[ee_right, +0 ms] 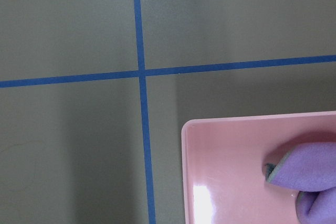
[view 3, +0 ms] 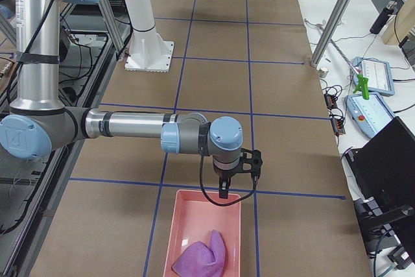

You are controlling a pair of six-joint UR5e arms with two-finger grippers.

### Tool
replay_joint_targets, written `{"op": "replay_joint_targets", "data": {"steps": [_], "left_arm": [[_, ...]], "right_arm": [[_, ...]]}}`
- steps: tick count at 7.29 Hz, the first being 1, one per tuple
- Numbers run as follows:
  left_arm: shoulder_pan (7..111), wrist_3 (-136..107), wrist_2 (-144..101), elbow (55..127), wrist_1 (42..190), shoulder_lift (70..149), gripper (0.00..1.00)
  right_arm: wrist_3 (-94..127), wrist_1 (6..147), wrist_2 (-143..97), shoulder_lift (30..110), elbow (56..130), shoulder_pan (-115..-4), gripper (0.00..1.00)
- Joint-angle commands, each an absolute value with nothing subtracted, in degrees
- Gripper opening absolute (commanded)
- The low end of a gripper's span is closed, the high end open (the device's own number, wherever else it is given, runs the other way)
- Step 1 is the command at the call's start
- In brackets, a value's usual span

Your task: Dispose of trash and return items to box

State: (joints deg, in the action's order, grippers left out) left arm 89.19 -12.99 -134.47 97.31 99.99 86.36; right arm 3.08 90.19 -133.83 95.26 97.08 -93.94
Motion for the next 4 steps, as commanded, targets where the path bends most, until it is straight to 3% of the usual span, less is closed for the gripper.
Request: {"op": "replay_joint_targets", "data": {"steps": [1,4], "left_arm": [[89.12,-13.01,-134.47,97.12,100.02,86.48,0.99],[89.12,-13.01,-134.47,97.03,100.02,86.75,0.99]], "right_arm": [[3.08,90.18,-133.86,95.1,97.21,-93.25,1.0],[3.08,90.18,-133.86,95.1,97.21,-93.25,1.0]]}}
